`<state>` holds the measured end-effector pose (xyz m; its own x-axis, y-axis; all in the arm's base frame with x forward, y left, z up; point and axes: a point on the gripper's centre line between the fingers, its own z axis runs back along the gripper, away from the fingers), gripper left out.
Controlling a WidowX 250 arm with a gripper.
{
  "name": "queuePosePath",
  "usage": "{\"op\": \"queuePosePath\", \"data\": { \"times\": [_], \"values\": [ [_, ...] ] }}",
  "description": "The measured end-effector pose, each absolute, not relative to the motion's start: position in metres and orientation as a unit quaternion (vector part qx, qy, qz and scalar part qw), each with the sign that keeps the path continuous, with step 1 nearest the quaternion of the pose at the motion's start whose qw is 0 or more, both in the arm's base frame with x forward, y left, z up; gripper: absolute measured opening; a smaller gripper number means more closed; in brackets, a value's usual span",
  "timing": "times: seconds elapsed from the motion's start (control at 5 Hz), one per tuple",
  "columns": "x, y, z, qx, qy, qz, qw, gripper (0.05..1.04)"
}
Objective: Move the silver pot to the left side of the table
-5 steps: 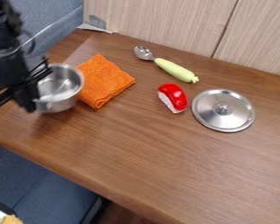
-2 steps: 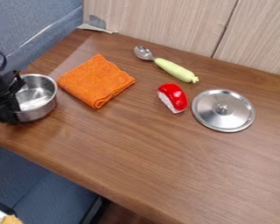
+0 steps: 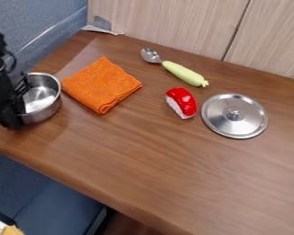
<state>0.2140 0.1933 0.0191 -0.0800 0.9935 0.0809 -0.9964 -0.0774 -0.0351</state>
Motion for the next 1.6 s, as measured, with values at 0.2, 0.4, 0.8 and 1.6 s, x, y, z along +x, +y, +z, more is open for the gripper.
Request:
{"op": "queuePosePath", "data": {
  "times": [0.2,0.4,0.8,1.6],
  "values": [
    [0.213,0.193,0.019,0.023,-0.037,0.732,0.680,0.584],
    [0.214,0.190,0.019,0.026,-0.034,0.726,0.686,0.866],
    [0.238,0.159,0.029,0.057,-0.023,0.647,0.760,1.003],
    [0.253,0.134,0.101,0.034,-0.104,0.616,0.780,0.999]
  ]
}}
